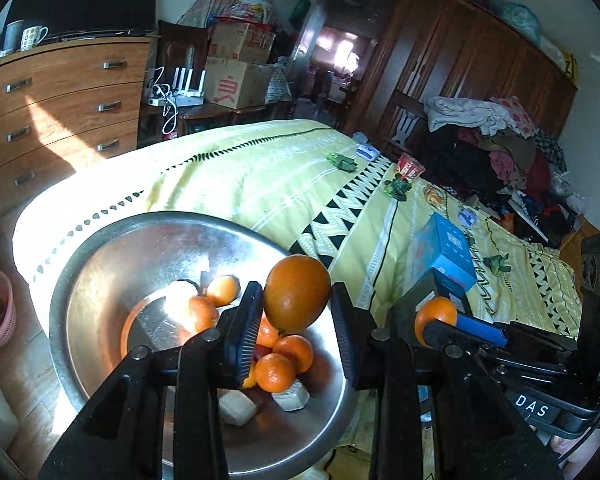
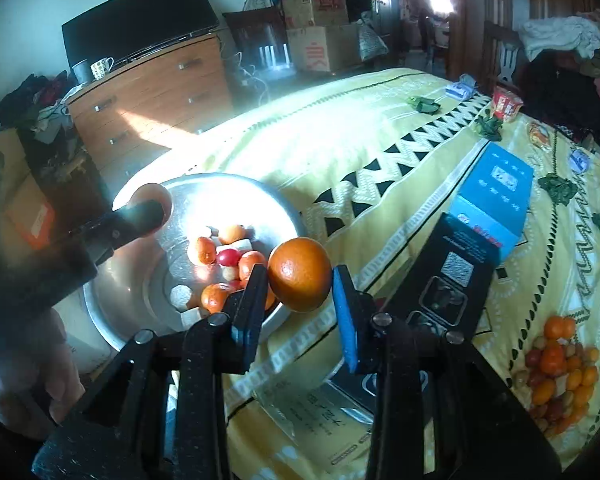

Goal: Organize fruits
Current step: 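Carry both oranges over the steel basin and open both tools, then move both open tools back above the fruit pile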

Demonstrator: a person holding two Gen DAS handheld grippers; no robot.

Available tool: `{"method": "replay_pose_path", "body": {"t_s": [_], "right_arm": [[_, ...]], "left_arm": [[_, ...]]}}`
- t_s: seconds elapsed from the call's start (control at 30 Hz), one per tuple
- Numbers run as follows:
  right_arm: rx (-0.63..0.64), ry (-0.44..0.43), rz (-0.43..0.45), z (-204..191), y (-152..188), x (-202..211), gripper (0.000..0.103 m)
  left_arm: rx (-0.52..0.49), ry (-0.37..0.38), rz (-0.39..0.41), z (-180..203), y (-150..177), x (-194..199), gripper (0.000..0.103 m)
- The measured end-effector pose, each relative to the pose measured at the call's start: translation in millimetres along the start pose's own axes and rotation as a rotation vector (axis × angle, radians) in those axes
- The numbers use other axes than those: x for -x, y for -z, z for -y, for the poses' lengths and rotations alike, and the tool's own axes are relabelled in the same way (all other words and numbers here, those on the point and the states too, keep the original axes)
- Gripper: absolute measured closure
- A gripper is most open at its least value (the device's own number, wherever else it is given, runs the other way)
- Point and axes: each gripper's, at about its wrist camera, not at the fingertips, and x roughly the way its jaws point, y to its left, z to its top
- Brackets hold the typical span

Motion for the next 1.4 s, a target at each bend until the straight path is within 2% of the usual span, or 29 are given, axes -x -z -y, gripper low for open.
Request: {"method": "replay_pose_path", "body": {"t_s": [0.33,0.57,0.7,0.73,0.8,0.9,1.03,1.07,1.13,1.2,1.27,1.4], "right_arm": [[-0.024,-0.106,-0.086,-19,1,-34,0.07],[0.001,-0.127,-0.128,-35,4,-50,0.069],[0.006,-0.128,-0.121,-40,2,-48,0.066],[0.006,-0.126,-0.115,-40,1,-46,0.058],[0.003,-0.12,-0.099,-39,0,-41,0.047],[-0.015,-0.111,-0.052,-33,2,-25,0.047],[-0.032,-0.024,0.107,-11,15,23,0.047],[-0.04,0.014,0.156,-2,23,39,0.046],[-0.073,0.105,0.228,22,43,68,0.038],[-0.116,0.193,0.266,50,62,91,0.033],[-0.18,0.283,0.265,87,88,111,0.03],[-0.306,0.431,0.177,156,141,129,0.027]], "left_arm": [[0.045,-0.053,-0.052,-30,11,-12,0.068],[0.053,-0.065,-0.095,-34,13,-20,0.067],[0.072,-0.076,-0.072,-37,11,-15,0.043],[0.074,-0.082,-0.065,-38,11,-14,0.042],[0.082,-0.095,-0.061,-37,10,-12,0.04],[0.07,-0.092,-0.044,-29,9,-6,0.04],[-0.013,-0.024,-0.005,11,11,5,0.04],[-0.042,0.007,0.008,26,14,8,0.04],[-0.109,0.088,0.021,63,21,12,0.039],[-0.171,0.187,0.008,105,32,11,0.039],[-0.238,0.259,-0.024,146,46,4,0.039],[-0.331,0.361,-0.114,218,83,-18,0.039]]}}
